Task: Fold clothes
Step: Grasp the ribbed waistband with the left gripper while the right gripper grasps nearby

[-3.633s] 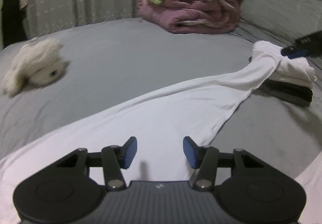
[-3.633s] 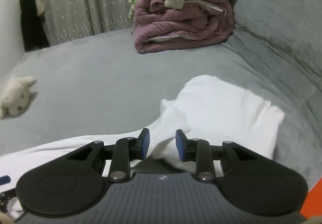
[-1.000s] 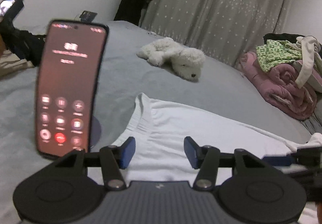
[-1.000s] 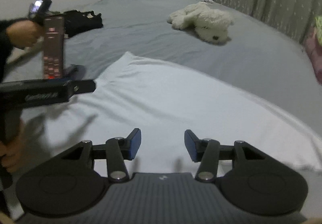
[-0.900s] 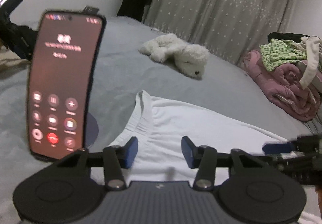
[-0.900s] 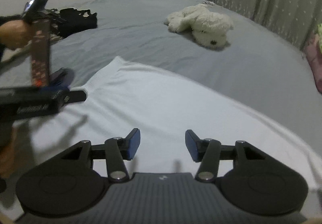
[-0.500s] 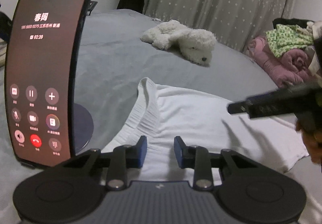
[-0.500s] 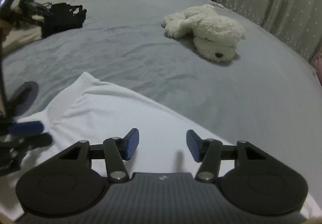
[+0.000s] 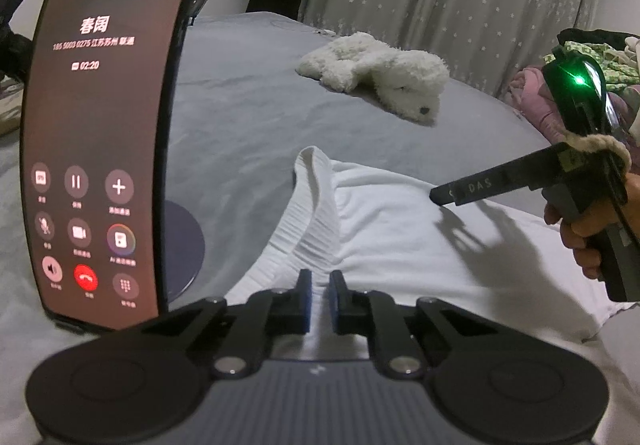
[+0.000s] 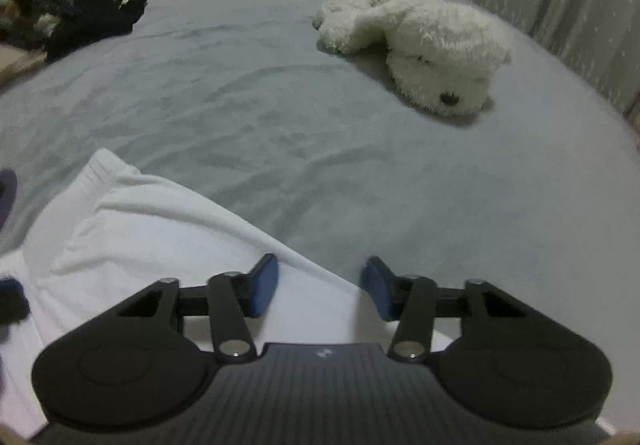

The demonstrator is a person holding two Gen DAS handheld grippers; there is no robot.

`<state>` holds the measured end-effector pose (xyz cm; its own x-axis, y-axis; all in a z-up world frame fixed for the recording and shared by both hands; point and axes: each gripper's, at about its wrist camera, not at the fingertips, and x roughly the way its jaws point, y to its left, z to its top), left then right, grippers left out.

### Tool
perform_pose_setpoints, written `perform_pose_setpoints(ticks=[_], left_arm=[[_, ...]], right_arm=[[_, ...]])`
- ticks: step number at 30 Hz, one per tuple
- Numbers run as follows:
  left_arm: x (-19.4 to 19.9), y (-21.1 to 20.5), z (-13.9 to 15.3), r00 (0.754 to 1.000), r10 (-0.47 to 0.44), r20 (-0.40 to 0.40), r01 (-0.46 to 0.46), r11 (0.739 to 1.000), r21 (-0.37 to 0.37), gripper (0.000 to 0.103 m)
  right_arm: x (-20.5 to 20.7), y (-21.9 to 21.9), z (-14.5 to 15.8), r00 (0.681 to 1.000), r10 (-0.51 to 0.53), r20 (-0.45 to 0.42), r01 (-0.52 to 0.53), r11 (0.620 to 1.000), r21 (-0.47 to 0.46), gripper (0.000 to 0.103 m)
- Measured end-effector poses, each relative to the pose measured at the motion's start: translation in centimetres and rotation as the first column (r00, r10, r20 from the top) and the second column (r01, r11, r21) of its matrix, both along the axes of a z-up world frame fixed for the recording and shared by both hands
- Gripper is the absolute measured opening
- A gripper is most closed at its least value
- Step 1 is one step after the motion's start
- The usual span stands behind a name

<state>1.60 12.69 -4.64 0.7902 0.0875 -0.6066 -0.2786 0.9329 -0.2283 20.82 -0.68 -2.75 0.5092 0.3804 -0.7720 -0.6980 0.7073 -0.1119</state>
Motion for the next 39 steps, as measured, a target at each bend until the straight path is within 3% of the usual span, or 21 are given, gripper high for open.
perform_pose_setpoints(ticks=[2, 3, 6, 13, 22, 30, 39], left_arm=[[0.1, 0.1, 0.1, 1.0, 0.002, -0.008, -0.002, 1.0, -0.009, 0.011], [0.2, 0.2, 0.1, 1.0, 0.003, -0.012, -0.003, 1.0, -0.012, 0.011], [0.3, 0.3, 0.0, 1.0, 0.004, -0.019, -0.004, 1.0, -0.01, 0.01], [0.7, 1.3, -0.1, 0.999, 0.024, -0.037, -0.026, 0.998, -0.059, 0.003], [0.8, 1.6, -0.1, 0.999, 0.024, -0.041, -0.027, 0.997, -0.078, 0.003], [1.1, 3.2, 0.0, 0.997, 0.035, -0.073, -0.049, 0.979, -0.198, 0.003], [0.1, 3.7, 0.4, 0.994, 0.019, -0.109, -0.049, 0.958, -0.282, 0.003]], right_arm=[[-0.3, 0.4, 0.1, 1.0, -0.005, -0.021, 0.005, 1.0, 0.009, 0.006], [-0.6, 0.7, 0.2, 1.0, -0.008, -0.021, 0.008, 1.0, 0.002, 0.004], [-1.7, 1.3, 1.2, 1.0, -0.03, 0.006, 0.03, 0.999, -0.016, 0.003], [-5.8, -0.3, 6.3, 0.996, -0.063, 0.059, 0.06, 0.997, 0.041, 0.003], [-15.0, -1.8, 10.8, 0.993, -0.061, 0.096, 0.052, 0.994, 0.093, 0.003], [-22.8, -2.4, 7.9, 0.998, -0.061, 0.007, 0.059, 0.984, 0.167, 0.003], [-23.4, -1.8, -0.1, 0.976, -0.108, -0.191, 0.146, 0.969, 0.197, 0.002]])
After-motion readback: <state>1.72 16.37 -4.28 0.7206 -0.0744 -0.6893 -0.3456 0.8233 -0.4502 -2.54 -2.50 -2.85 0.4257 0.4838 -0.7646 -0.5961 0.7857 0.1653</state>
